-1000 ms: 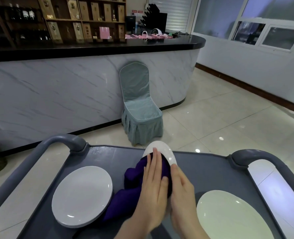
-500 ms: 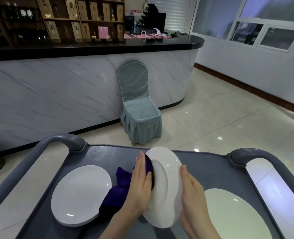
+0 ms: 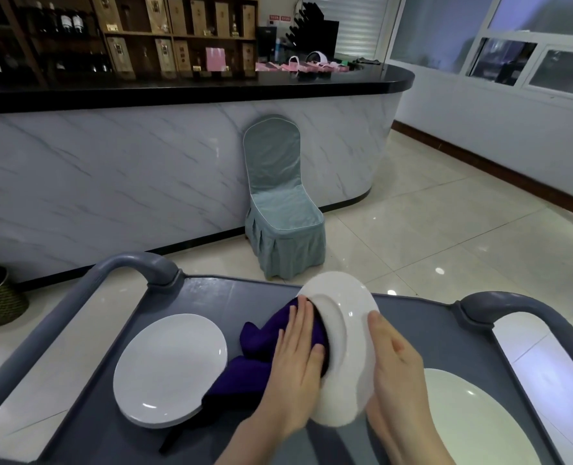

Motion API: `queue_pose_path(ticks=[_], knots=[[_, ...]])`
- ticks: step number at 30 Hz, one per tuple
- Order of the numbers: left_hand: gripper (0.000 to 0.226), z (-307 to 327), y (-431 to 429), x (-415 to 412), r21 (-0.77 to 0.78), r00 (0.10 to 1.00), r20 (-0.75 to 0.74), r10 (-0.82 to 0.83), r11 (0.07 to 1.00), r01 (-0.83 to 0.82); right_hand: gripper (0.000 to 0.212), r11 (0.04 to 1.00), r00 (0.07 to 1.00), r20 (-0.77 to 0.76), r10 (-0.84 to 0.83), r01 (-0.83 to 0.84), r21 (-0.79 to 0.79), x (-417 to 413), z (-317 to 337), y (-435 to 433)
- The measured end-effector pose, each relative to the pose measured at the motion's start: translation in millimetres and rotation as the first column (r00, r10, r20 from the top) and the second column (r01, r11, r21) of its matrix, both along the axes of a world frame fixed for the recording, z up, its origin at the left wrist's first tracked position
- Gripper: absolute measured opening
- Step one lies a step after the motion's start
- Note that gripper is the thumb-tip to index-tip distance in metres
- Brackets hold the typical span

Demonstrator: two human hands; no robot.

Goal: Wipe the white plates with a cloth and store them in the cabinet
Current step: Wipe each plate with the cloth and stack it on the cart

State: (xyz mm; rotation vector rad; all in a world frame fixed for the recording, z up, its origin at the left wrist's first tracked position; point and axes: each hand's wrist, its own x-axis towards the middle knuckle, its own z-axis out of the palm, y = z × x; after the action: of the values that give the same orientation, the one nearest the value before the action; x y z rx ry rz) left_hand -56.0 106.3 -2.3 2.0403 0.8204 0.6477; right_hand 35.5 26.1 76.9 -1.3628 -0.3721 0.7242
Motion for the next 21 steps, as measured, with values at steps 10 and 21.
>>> queue_pose_path(ticks=[10,21], knots=[[0.068,19,-17,12,0.017,0.992,0.014,-0.127,0.992,0.127,0.028,1.000,0.997,0.076,-0.015,0.015,-0.001,-3,-9,3],[0.046,-25,29,-30,-0.079,0.960,-0.266,-0.088,0.994,0.070,0.031,0.994,0.932,0.354,-0.076,0.101,-0.052,16,-16,8]])
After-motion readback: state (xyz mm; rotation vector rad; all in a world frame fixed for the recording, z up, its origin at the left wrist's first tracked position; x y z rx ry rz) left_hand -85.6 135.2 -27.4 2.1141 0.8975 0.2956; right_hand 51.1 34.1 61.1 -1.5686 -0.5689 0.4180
